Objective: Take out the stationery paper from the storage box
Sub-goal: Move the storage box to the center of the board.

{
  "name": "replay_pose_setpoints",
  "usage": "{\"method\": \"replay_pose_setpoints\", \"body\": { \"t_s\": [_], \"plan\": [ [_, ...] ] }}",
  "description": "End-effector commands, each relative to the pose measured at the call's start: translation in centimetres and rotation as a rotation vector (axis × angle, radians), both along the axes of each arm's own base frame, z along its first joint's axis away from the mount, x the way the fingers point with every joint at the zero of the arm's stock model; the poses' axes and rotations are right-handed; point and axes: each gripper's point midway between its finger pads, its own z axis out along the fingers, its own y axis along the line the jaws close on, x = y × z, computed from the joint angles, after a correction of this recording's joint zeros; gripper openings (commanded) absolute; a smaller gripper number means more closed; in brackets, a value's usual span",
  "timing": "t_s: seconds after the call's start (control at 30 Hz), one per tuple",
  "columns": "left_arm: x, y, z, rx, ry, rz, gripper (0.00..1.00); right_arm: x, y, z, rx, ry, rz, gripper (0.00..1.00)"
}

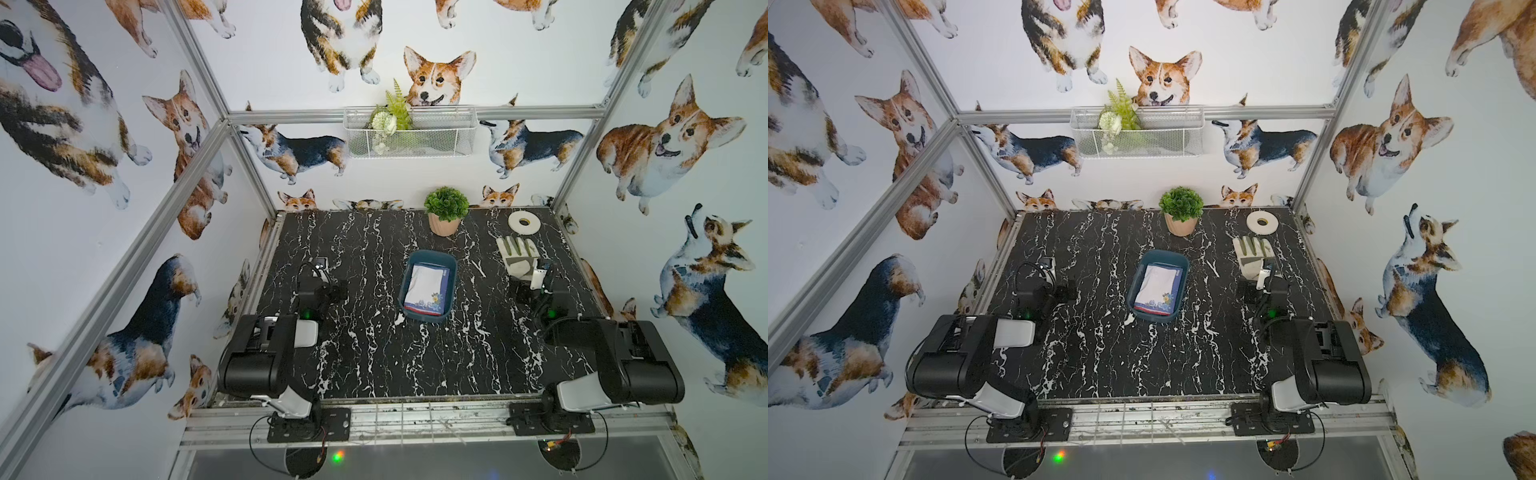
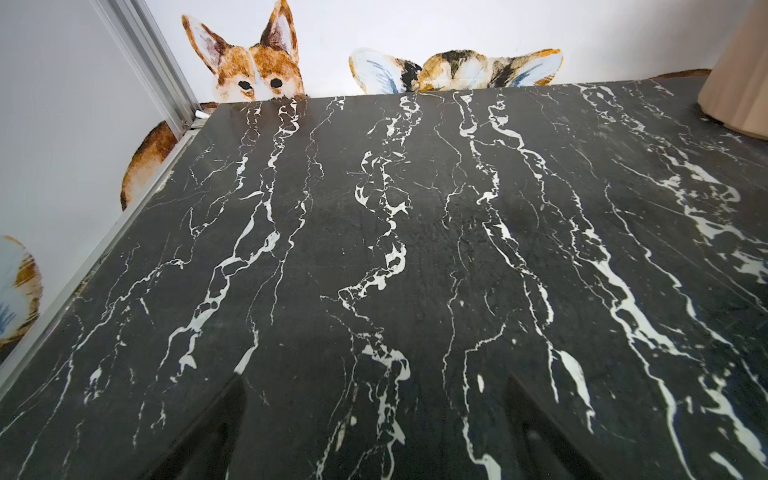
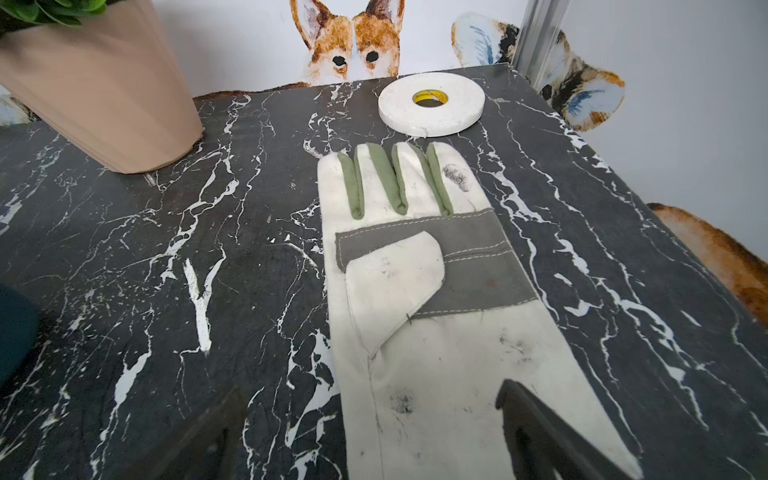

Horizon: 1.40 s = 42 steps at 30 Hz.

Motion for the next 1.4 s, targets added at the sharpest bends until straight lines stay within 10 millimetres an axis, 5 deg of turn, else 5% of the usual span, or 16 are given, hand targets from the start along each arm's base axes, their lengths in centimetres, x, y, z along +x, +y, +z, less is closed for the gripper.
{"method": "replay_pose_setpoints", "body": {
  "t_s": [0.0, 1.13, 1.3, 1.37],
  "plan": [
    [0.3, 0.0, 0.8, 0.008, -0.037, 0.002, 1.00, 0.6, 0.2, 1.2, -0.007, -0.050, 0.016, 1.00],
    [0.3, 0.0, 0.9, 0.008, -0.037, 0.002, 1.00, 0.6, 0.3, 1.2, -0.006, -0.052, 0.018, 1.00],
    [-0.2, -0.7, 1.0, 0.010, -0.060, -0.048, 1.00, -0.8, 2.0, 1.7, -0.006, -0.121, 0.125, 1.00],
    [-1.0, -1.5, 1.4, 0.007, -0.108, -0.099, 1.00, -1.9, 1.0, 2.1, -0.010, -0.174, 0.059, 1.00]
  ]
}}
